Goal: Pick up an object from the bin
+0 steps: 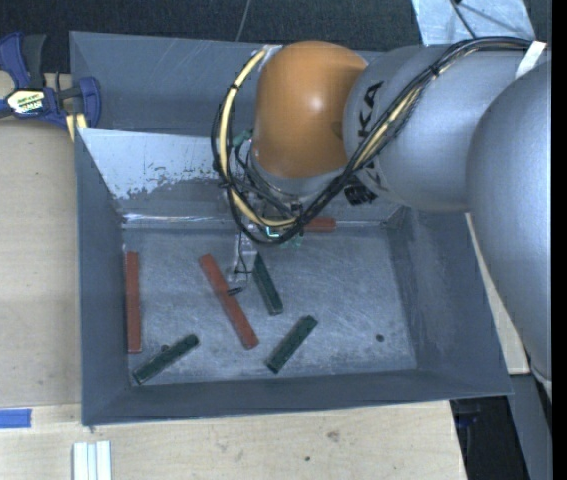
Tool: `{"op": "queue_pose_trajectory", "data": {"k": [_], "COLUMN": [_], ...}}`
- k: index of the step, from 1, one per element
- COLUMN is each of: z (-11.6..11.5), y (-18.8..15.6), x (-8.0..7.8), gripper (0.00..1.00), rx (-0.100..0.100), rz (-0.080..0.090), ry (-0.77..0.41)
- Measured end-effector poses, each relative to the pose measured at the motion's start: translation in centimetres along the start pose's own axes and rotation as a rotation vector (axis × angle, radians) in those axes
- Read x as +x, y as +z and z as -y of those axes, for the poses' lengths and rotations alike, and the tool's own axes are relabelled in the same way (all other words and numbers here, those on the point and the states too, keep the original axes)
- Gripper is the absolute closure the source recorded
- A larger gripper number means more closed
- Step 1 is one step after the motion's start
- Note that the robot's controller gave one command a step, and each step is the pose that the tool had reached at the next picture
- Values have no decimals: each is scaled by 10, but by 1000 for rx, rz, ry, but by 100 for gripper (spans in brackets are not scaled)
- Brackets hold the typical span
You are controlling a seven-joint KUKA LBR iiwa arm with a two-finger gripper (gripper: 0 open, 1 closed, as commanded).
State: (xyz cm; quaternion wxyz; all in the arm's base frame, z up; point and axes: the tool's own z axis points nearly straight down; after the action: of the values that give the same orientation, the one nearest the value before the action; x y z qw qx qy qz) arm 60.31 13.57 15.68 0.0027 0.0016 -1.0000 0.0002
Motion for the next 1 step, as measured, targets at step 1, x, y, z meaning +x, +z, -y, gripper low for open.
{"op": "queue_pose_trajectory", "data": {"k": [1], "z": [1], "y": [-5], "x": [-2], "gripper": [0], "rx": [-1], "rz": [8], "ry": [3]}}
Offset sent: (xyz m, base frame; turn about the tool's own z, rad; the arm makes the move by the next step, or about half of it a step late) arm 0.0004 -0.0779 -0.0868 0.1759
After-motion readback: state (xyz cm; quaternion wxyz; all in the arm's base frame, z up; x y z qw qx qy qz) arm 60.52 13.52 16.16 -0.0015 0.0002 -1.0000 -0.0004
